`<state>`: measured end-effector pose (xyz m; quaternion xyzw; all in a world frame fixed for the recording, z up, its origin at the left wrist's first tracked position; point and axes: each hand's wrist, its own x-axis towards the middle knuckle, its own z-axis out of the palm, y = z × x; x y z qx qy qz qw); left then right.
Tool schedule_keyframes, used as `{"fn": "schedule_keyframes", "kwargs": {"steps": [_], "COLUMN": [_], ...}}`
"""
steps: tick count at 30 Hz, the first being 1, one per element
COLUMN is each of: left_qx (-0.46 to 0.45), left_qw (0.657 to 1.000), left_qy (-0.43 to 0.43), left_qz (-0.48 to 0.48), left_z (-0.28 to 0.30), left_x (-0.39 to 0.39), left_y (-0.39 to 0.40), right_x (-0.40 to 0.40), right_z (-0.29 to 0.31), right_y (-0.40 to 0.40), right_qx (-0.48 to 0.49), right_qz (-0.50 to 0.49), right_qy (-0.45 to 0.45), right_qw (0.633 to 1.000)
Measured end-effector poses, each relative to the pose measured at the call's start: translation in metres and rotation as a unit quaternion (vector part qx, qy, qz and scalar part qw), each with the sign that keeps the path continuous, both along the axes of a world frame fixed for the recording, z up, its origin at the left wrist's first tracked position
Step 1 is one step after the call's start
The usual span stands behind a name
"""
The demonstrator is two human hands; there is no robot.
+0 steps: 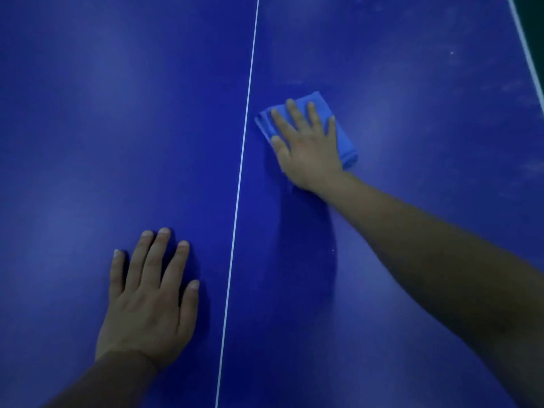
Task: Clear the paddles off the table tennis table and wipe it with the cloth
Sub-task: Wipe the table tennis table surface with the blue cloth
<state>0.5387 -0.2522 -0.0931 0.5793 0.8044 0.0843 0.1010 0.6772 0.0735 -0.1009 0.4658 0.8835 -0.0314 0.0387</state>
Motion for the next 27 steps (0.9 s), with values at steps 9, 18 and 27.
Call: {"fn": "schedule_keyframes", "kwargs": {"steps": [9, 18, 27], "left_qx": [-0.002, 0.007, 0.012], "left_qw": [1.0, 1.0, 1.0], "left_qy": [0.013, 0.012, 0.001], "left_qz": [-0.001, 0.003, 0.007], "left_z": [-0.001, 0.001, 0.0], "left_x": [0.0, 0.0, 0.001], "left_y": [-0.001, 0.0, -0.002], "right_x": [0.106, 0.136, 0.081], "right_z": [0.017, 0.015, 0.007], "right_y": [0.036, 0.009, -0.082], "right_qx": [0.016, 0.02, 0.006], "right_qz": [-0.135, 0.105, 0.24], "right_qy": [0.017, 0.008, 0.024], "right_qw": [0.991, 0.994, 0.97]}}
